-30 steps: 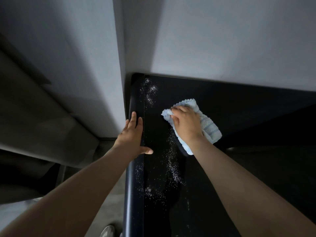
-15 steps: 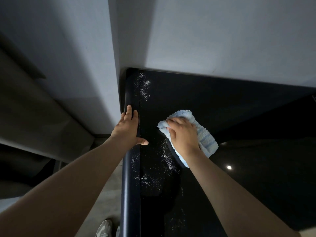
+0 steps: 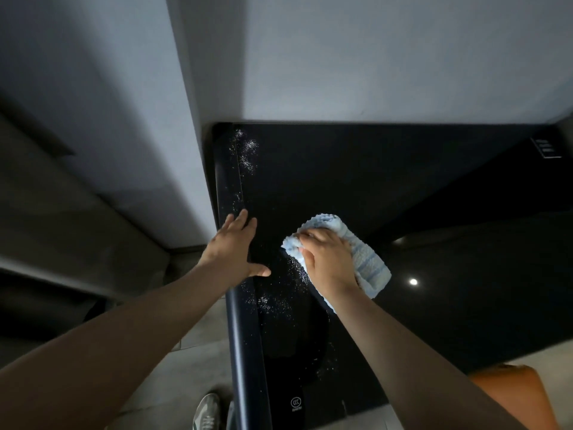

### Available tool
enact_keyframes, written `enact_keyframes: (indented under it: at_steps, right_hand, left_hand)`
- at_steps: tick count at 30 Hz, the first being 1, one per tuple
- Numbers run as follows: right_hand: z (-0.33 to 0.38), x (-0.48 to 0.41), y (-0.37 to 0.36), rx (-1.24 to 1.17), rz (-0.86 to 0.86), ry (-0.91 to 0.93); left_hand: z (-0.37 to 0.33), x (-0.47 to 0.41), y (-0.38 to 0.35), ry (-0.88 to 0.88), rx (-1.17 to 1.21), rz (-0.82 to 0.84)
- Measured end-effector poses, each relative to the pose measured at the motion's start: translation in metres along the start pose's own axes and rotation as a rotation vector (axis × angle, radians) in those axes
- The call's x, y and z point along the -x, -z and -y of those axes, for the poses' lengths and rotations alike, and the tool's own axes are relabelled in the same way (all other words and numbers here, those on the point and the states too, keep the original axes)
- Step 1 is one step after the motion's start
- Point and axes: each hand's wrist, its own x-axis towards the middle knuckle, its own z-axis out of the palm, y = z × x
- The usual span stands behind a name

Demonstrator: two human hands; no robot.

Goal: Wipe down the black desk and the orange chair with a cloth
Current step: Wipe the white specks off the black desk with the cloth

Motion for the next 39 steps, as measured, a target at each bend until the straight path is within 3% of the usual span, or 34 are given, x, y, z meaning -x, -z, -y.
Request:
enact_keyframes:
  at_steps: [16, 31, 39]
  right_hand:
    - [0.007, 0.096, -0.001, -0.044, 0.042, -0.088]
    - [0.013, 0.191, -0.002, -0.034, 0.026, -0.157]
    - [0.015, 0.232, 0.003, -0.063, 0.111, -0.151]
  left_hand:
    - [-0.013, 0.078, -0.06, -0.041, -0.126, 0.093]
    - [-0.019, 0.08, -0.056, 0.002, -0.124, 0.129]
    - [-0.019, 0.082, -0.058, -0.003, -0.136, 0.106]
